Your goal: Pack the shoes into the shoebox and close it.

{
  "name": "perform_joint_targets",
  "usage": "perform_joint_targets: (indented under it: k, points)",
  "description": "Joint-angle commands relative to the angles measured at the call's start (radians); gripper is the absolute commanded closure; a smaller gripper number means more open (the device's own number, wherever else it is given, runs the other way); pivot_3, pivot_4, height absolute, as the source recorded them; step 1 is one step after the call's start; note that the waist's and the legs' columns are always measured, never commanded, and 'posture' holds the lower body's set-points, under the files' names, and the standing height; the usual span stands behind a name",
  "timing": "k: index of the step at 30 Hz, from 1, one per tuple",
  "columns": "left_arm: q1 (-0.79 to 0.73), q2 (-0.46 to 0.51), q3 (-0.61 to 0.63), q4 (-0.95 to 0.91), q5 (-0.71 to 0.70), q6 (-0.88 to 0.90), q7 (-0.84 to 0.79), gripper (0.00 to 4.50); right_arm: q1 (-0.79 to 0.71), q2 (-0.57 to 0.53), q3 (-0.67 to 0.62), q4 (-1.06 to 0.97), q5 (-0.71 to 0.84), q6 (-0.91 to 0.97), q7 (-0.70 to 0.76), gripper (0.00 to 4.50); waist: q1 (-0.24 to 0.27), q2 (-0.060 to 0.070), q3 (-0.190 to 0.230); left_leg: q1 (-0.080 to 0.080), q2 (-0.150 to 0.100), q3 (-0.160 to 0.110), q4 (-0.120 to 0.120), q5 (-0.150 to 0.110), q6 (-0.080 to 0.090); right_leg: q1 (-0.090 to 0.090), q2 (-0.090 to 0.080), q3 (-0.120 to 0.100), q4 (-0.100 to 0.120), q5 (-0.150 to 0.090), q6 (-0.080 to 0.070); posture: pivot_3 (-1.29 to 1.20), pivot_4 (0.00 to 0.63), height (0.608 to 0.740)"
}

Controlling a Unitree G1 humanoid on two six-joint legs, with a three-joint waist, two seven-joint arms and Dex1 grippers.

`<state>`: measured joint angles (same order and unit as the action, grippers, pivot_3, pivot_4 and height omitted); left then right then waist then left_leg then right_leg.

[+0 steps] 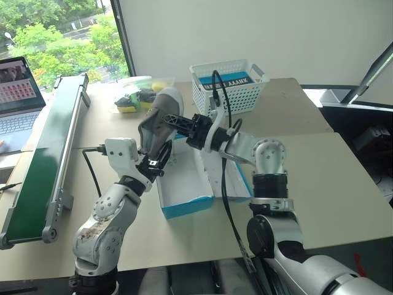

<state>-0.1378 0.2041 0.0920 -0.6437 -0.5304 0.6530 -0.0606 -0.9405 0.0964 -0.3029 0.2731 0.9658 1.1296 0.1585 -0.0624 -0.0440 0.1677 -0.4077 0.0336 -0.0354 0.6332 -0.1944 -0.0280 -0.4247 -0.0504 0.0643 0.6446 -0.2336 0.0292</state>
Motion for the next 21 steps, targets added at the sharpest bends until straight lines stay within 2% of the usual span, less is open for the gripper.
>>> perform_joint_targets:
  k: [1,4,5,7,9,15,21]
  points:
    - [0.003,0.009,-0.015,-0.001,0.016,-0.004,-0.012,1.95,-0.008,0.1,0.022,-0.094,0.086,-0.018,0.044,4.03,0.0,0.0,0.0,0.0,0.0,0.0,0.0,0.0,0.0,0.0,0.0,0.0,0.0,0.0,0.0,0.0,0.15,0.73]
    - [0.009,0.016,-0.027,-0.004,0.033,-0.012,-0.019,1.95,-0.003,0.102,0.02,-0.114,0.111,-0.015,0.047,4.05,0.0,0.001,0.0,0.0,0.0,0.0,0.0,0.0,0.0,0.0,0.0,0.0,0.0,0.0,0.0,0.0,0.15,0.73]
    - [0.017,0.018,-0.031,-0.006,0.041,-0.022,-0.024,1.24,-0.001,0.102,0.02,-0.117,0.118,-0.013,0.047,4.05,0.0,0.001,0.0,0.0,0.0,0.0,0.0,0.0,0.0,0.0,0.0,0.0,0.0,0.0,0.0,0.0,0.15,0.73]
    - [0.028,0.031,-0.042,-0.012,0.055,-0.031,-0.036,0.79,0.001,0.103,0.018,-0.119,0.128,-0.015,0.04,4.05,-0.001,0.001,0.001,0.0,0.0,0.0,0.0,0.0,0.0,0.0,0.0,0.0,0.0,0.0,0.0,0.0,0.15,0.73]
    - [0.037,0.053,-0.063,-0.019,0.08,-0.039,-0.049,0.12,0.002,0.101,0.012,-0.118,0.141,-0.032,0.02,4.05,-0.002,0.002,0.002,0.0,0.0,0.0,0.0,0.0,0.0,0.0,0.0,0.0,-0.001,0.0,0.0,0.0,0.15,0.73]
    - [0.103,0.152,-0.063,-0.069,0.126,-0.083,-0.132,0.03,-0.045,0.042,-0.017,-0.042,0.089,-0.12,-0.137,4.05,-0.001,0.003,0.002,0.0,0.0,0.0,0.0,0.0,0.0,0.0,0.001,0.0,-0.001,0.0,0.0,0.0,0.15,0.73]
    - [0.265,0.327,0.051,-0.127,0.105,-0.116,-0.302,0.03,-0.106,-0.101,-0.014,-0.021,0.098,0.164,-0.302,4.05,-0.007,0.007,0.004,-0.008,0.001,0.001,-0.001,0.0,0.0,-0.01,0.001,0.002,0.001,0.0,-0.001,0.0,0.15,0.73]
